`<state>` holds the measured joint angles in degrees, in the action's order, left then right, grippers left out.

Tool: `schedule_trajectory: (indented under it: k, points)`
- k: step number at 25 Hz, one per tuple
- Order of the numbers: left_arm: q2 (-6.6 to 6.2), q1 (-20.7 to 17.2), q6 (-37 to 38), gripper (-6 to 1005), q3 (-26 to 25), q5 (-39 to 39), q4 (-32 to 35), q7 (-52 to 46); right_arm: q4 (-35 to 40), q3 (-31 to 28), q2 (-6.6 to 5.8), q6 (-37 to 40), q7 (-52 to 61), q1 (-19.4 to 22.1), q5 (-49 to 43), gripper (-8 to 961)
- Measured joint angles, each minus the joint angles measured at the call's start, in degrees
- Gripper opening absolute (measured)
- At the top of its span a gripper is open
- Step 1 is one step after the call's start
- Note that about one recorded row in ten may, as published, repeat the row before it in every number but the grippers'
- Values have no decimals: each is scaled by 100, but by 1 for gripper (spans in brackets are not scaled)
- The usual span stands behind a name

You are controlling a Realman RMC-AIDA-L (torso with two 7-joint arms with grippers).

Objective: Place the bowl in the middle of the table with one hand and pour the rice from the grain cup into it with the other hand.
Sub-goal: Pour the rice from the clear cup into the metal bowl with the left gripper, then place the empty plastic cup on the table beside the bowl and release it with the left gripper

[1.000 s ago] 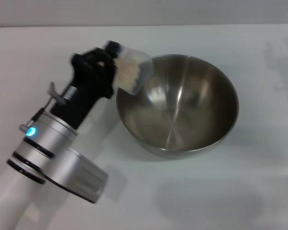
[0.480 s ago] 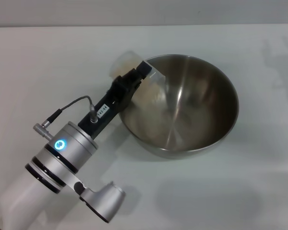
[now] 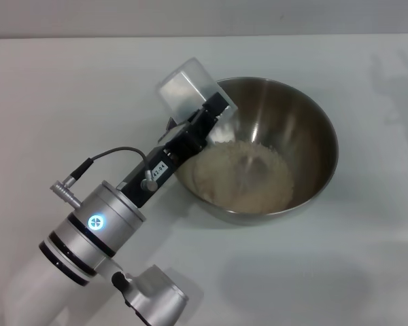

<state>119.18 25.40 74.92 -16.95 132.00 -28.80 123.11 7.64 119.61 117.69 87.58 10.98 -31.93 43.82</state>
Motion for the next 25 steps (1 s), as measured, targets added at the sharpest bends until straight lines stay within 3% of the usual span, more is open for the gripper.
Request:
schedule_trajectory:
  k: [23,25]
  points:
    - [0,-80,15,27,-9,57,-12,-83,27,0,-1,14,0,24,-6,540]
    - [0,-146,197,28,-314,4,-135,-1114,27,-3,-1,14,0,22,-6,540]
